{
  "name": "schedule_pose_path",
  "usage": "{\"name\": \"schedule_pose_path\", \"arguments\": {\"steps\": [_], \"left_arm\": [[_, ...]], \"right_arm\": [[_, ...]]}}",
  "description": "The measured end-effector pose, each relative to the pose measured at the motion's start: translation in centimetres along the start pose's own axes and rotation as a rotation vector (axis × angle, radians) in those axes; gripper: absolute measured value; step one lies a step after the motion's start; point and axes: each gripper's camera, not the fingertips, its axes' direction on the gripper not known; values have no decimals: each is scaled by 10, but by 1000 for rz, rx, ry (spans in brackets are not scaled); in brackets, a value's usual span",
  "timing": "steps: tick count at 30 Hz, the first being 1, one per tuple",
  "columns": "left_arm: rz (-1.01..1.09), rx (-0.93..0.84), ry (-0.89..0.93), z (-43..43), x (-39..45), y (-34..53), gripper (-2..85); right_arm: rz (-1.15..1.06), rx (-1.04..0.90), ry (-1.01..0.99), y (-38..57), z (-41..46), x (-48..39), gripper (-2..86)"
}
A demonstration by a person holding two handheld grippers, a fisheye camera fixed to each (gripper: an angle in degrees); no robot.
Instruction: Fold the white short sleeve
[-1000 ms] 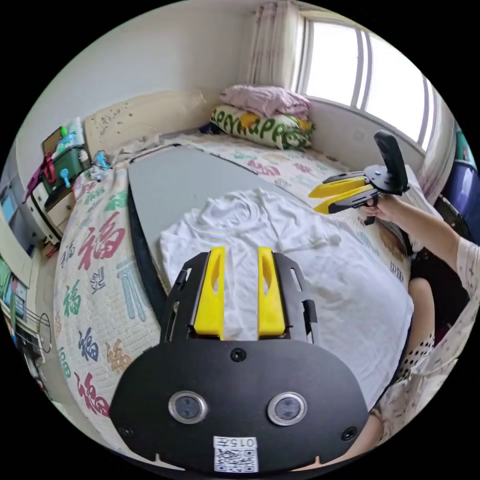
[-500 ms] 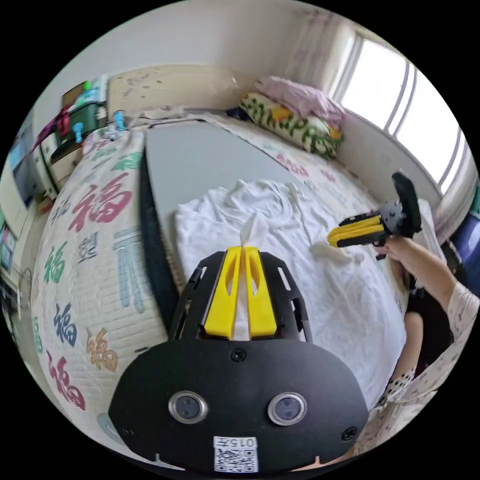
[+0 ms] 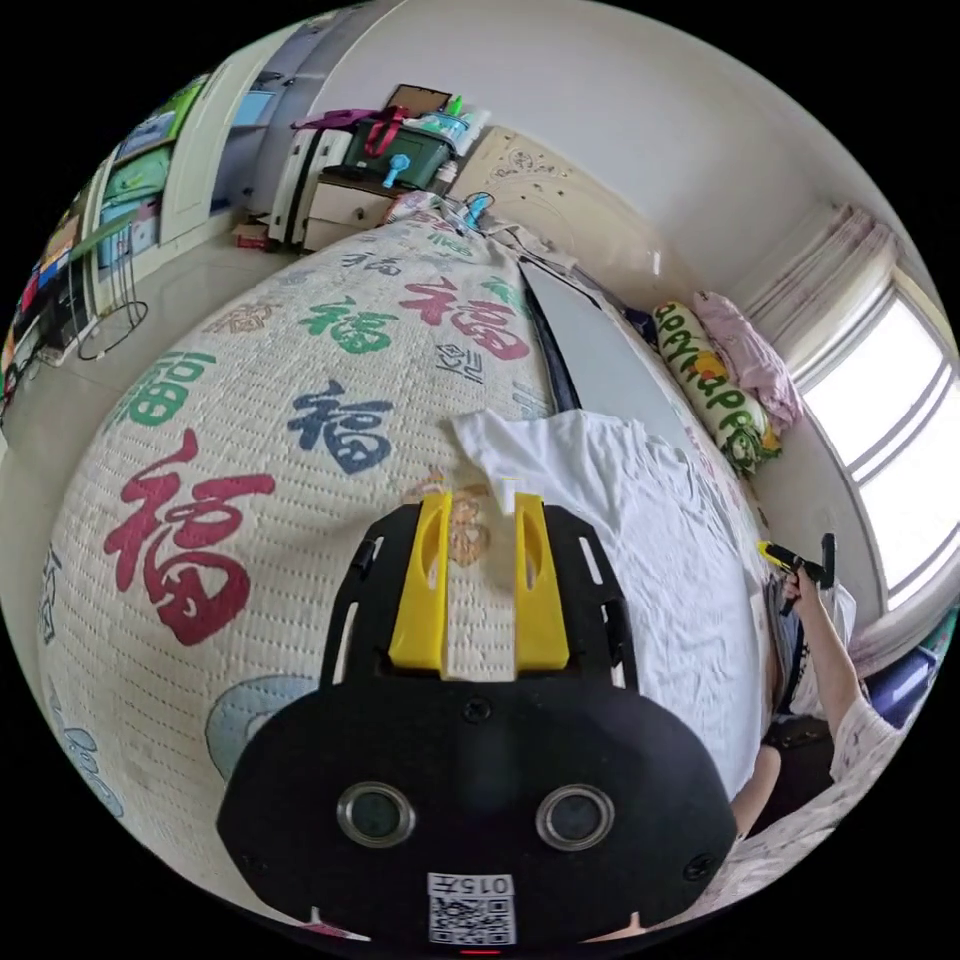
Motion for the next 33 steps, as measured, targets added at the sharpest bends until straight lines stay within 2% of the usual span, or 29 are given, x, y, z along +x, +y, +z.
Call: {"name": "schedule_pose_path", "arguments": {"steps": [4, 6, 10, 13, 18, 22, 24, 27, 29, 33], "left_arm": [[81, -107, 60, 11, 17, 5, 109], [72, -117, 34, 16, 26, 4, 98], [100, -126, -38, 8, 35, 4, 12], [114, -123, -55, -11, 36, 1, -3], [72, -127, -53, -33, 27, -5, 1], [60, -136, -153, -54, 35, 0, 49], [54, -122, -85, -76, 37, 8, 57], [77, -76, 18, -127, 52, 38, 68], [106, -76, 64, -155, 67, 65, 78], [101, -124, 180, -207, 98, 149, 96]], "right_arm": [[-10, -91, -112, -7, -4, -32, 117], [3, -147, -141, -13, 3, -44, 113], [-11, -135, 13, -21, -19, -70, 32], [-25, -123, 55, -28, -45, -77, 6], [8, -48, 161, -39, -96, -84, 11], [-15, -91, 175, -28, -134, -102, 73], [-31, -59, 158, -5, -173, -110, 83], [-122, -6, -26, 64, -258, -127, 92], [-189, 14, -200, 145, -329, -137, 78], [-212, -12, -335, 273, -408, -141, 74]]}}
